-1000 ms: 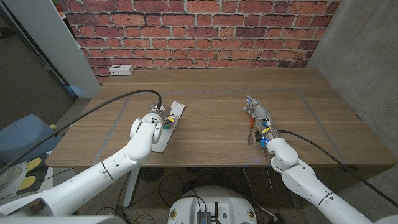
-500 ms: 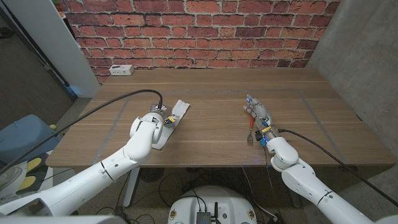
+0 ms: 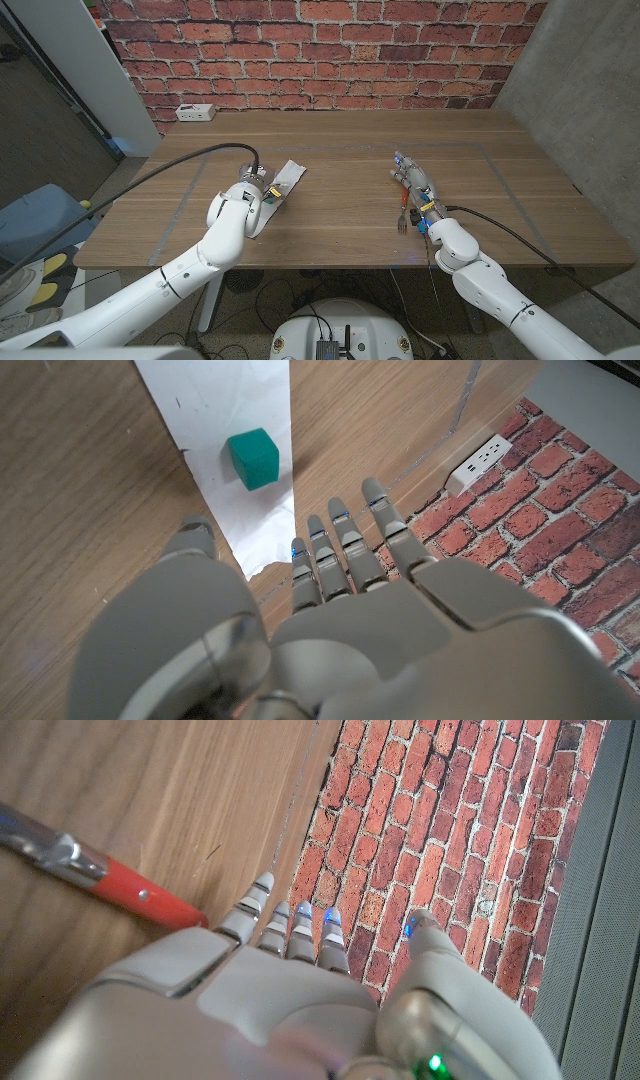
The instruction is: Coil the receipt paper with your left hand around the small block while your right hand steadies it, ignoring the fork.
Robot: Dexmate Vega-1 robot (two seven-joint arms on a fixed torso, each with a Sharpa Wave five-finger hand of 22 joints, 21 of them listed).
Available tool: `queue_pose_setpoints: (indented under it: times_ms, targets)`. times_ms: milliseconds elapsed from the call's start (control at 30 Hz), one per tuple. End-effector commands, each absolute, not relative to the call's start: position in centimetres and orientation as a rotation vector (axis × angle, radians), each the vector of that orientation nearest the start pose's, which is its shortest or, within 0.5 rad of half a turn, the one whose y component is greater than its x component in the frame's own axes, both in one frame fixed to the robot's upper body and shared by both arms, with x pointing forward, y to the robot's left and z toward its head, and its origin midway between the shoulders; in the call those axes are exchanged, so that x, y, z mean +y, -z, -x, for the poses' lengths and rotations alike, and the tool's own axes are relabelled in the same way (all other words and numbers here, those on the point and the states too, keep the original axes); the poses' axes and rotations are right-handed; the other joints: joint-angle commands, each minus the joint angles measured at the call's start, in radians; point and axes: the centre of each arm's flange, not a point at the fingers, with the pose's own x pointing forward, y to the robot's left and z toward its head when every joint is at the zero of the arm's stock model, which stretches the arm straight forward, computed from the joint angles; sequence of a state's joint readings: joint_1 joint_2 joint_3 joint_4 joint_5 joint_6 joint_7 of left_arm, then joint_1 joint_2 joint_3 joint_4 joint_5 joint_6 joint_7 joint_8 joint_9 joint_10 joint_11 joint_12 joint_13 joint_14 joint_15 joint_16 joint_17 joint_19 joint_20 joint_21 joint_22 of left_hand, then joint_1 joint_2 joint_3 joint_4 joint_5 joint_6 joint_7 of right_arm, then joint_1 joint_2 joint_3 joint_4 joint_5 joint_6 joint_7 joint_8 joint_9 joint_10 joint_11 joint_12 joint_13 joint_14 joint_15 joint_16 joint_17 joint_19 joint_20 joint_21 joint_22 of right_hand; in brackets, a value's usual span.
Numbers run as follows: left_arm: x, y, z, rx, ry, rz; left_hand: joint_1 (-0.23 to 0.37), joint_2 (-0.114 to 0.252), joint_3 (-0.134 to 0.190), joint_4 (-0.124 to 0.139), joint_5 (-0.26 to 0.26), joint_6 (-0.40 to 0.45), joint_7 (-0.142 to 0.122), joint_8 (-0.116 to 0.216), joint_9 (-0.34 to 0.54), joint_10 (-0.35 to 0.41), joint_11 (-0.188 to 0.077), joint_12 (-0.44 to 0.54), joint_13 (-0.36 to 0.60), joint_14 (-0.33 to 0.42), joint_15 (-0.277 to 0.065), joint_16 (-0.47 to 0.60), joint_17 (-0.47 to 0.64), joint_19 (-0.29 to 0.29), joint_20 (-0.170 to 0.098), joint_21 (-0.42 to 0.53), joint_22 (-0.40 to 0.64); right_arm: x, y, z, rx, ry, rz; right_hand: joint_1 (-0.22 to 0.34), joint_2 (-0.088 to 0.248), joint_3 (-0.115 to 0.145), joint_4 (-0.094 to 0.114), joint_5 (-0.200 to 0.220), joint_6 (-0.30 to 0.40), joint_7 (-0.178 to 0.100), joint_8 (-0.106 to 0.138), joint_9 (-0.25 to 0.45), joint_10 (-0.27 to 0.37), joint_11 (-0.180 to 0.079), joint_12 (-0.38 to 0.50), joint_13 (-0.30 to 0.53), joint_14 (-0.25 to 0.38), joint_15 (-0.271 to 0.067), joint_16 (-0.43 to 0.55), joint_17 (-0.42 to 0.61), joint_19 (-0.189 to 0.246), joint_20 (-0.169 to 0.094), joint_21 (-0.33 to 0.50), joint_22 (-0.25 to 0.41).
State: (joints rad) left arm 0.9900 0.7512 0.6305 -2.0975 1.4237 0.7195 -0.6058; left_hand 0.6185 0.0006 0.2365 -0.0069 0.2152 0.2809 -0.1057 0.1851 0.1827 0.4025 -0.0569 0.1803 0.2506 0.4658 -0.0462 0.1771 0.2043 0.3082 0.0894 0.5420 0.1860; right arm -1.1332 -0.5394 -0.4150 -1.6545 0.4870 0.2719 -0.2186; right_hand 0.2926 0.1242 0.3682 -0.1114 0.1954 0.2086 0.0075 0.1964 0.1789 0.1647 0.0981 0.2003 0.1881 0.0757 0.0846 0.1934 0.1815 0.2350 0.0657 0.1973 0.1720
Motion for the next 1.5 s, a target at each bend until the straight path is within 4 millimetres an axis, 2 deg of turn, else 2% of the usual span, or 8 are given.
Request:
queue_pose_setpoints:
  times_ms: [33,200,400,600,867,1233,1400,1500]
  targets:
    - [22.0,3.2,-51.1,-0.297,-0.43,-1.737,-0.007,0.034,0.013,0.008,0.005,0.052,0.004,0.019,0.003,0.006,0.003,0.016,-0.001,-0.006,-0.022,0.012,0.003,-0.003,0.0,-0.008,0.002,-20.7,8.7,-58.1,-0.497,-0.188,0.164,0.035,0.005,0.013,-0.02,0.003,0.023,-0.002,0.006,0.003,0.02,-0.002,0.004,0.002,0.029,0.006,0.011,0.001,0.004,0.016,0.002,0.003]
    - [23.0,4.3,-50.5,-0.413,-0.504,-1.601,0.008,0.089,0.046,0.0,-0.007,0.123,0.01,0.034,0.003,0.052,0.007,0.038,-0.008,0.02,-0.031,0.029,-0.002,0.01,0.005,-0.01,0.003,-19.1,7.2,-58.2,-0.445,-0.176,0.33,0.067,0.007,0.027,-0.04,0.0,0.042,-0.005,0.008,0.003,0.045,-0.005,0.01,0.002,0.062,0.005,0.019,0.002,0.012,0.025,0.005,0.004]
    - [24.0,3.8,-51.0,-0.447,-0.475,-1.529,0.031,0.126,0.077,-0.017,-0.018,0.166,0.012,0.039,0.002,0.088,0.006,0.05,-0.014,0.04,-0.035,0.035,-0.007,0.022,0.008,-0.01,0.003,-17.0,6.2,-57.8,-0.443,-0.162,0.495,0.116,0.016,0.047,-0.057,-0.005,0.082,-0.011,0.016,0.003,0.083,-0.017,0.018,0.002,0.089,-0.019,0.024,0.004,0.02,0.027,0.007,0.005]
    - [25.3,3.4,-51.6,-0.54,-0.421,-1.38,0.042,0.141,0.094,-0.027,-0.021,0.179,0.02,0.037,0.002,0.103,0.007,0.054,-0.017,0.058,-0.036,0.04,-0.01,0.032,0.008,-0.008,0.004,-15.0,5.9,-57.0,-0.452,-0.143,0.63,0.187,0.026,0.075,-0.067,-0.009,0.127,-0.014,0.02,0.004,0.13,-0.023,0.024,0.004,0.14,-0.047,0.037,0.007,0.054,0.024,0.017,0.006]
    - [26.7,3.0,-52.4,-0.602,-0.365,-1.233,0.037,0.148,0.103,-0.029,-0.024,0.188,0.036,0.032,0.002,0.109,0.029,0.053,-0.02,0.075,-0.021,0.044,-0.01,0.042,0.013,-0.007,0.004,-12.7,6.1,-55.5,-0.479,-0.131,0.769,0.22,0.032,0.088,-0.067,-0.012,0.151,-0.022,0.022,0.004,0.144,-0.029,0.024,0.004,0.149,-0.058,0.037,0.009,0.067,0.02,0.02,0.006]
    - [28.6,2.5,-54.0,-0.587,-0.293,-1.044,0.018,0.159,0.107,-0.02,-0.025,0.186,0.047,0.024,0.002,0.112,0.044,0.052,-0.022,0.081,-0.007,0.045,-0.008,0.046,0.029,-0.006,0.005,-9.5,6.7,-54.6,-0.484,-0.152,0.925,0.265,0.02,0.097,-0.071,-0.012,0.153,-0.03,0.014,0.005,0.126,-0.051,0.01,0.004,0.122,-0.077,0.021,0.009,0.071,0.016,0.018,0.007]
    - [29.2,1.6,-54.7,-0.553,-0.278,-1.024,0.027,0.156,0.119,-0.033,-0.021,0.16,0.049,0.011,0.002,0.095,0.041,0.044,-0.023,0.062,-0.005,0.034,-0.012,0.049,0.029,-0.007,0.005,-8.5,7.1,-54.2,-0.475,-0.165,0.977,0.292,0.01,0.101,-0.075,-0.011,0.163,-0.035,0.013,0.005,0.119,-0.057,0.004,0.005,0.12,-0.09,0.018,0.008,0.072,0.013,0.016,0.007]
    - [29.5,1.1,-55.2,-0.54,-0.264,-1.001,0.03,0.15,0.123,-0.04,-0.02,0.149,0.049,0.006,0.002,0.082,0.039,0.038,-0.024,0.058,-0.007,0.031,-0.013,0.05,0.028,-0.007,0.005,-7.8,7.4,-53.9,-0.477,-0.166,0.999,0.316,-0.009,0.098,-0.072,-0.011,0.169,-0.051,0.01,0.006,0.101,-0.062,-0.003,0.006,0.092,-0.086,0.007,0.009,0.049,0.014,0.006,0.007]
